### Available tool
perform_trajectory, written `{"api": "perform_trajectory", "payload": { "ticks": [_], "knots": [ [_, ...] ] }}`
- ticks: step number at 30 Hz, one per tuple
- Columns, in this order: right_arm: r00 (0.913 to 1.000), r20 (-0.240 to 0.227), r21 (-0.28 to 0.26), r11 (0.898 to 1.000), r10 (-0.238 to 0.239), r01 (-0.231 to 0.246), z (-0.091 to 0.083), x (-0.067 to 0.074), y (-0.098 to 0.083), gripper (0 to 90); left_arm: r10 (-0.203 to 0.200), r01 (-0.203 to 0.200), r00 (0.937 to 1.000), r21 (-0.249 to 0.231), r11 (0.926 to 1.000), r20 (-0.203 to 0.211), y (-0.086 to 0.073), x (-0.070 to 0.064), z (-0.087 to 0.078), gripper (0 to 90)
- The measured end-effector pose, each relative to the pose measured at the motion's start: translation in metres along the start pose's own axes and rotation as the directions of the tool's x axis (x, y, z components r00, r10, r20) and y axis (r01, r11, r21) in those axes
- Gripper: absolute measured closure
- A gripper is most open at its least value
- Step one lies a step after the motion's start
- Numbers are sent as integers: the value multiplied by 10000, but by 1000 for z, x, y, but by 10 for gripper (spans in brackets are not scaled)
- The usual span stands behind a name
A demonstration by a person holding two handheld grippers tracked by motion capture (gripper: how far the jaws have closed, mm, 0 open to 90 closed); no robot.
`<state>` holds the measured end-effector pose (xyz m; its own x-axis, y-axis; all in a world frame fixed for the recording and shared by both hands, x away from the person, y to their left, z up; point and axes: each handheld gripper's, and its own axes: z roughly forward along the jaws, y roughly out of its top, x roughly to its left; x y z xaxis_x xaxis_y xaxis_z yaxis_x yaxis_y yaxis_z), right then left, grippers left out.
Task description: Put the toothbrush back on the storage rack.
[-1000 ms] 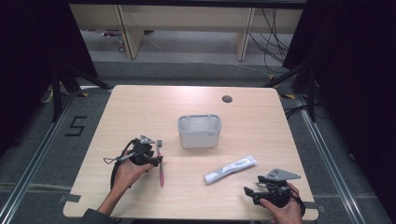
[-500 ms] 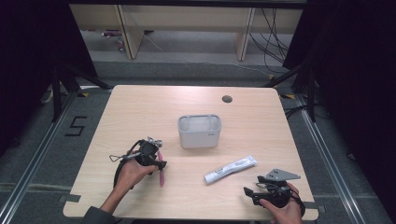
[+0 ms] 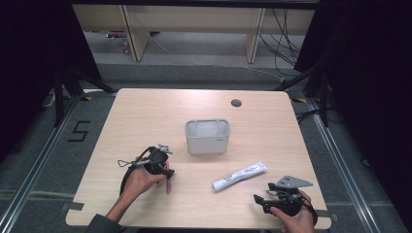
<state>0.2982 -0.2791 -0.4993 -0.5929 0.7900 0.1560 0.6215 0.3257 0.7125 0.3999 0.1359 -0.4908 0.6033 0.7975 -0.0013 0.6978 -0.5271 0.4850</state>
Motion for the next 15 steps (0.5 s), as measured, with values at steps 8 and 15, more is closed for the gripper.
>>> {"api": "perform_trajectory", "payload": {
  "ticks": [8,15],
  "knots": [
    [9996,214,-62,9998,-185,186,-1,-1,0,253,346,-344,9994,325,9989,-57,-5,5,-4,605],
    [9994,267,-36,9998,-208,209,-1,-1,0,253,461,-460,9989,660,9968,4,-6,11,-7,665]
  ]
}}
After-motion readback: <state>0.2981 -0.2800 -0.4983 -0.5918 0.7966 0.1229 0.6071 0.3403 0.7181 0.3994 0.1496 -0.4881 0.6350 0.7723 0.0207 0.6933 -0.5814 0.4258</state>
